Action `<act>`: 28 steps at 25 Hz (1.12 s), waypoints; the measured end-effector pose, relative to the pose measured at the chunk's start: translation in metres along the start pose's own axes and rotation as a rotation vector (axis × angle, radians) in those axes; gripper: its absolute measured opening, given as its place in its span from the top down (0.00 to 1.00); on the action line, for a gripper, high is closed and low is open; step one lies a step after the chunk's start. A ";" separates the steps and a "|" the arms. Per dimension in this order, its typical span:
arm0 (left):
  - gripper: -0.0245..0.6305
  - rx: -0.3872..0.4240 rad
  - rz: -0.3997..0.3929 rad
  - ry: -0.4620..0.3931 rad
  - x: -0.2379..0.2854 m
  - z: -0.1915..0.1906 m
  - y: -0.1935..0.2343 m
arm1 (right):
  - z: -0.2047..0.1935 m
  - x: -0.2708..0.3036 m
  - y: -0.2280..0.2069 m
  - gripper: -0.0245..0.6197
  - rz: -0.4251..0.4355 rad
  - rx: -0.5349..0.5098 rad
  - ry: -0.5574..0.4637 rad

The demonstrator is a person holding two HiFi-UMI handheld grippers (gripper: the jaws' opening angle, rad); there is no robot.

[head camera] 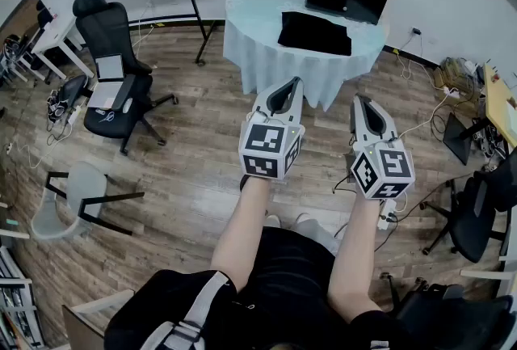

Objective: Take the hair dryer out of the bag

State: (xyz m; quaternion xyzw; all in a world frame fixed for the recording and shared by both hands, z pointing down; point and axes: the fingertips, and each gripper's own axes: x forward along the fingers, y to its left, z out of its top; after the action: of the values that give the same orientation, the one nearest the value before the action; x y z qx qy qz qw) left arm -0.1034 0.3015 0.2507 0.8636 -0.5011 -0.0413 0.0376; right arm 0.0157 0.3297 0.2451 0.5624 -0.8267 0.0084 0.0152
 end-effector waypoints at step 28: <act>0.95 -0.107 0.148 -0.002 0.018 0.000 0.104 | -0.001 0.073 0.014 0.96 -0.015 -0.039 0.043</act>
State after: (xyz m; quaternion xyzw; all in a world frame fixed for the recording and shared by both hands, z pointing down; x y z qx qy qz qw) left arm -0.1844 0.2346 0.2615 0.8209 -0.5608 -0.0659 0.0860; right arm -0.0242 0.2669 0.2487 0.5678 -0.8219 0.0043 0.0443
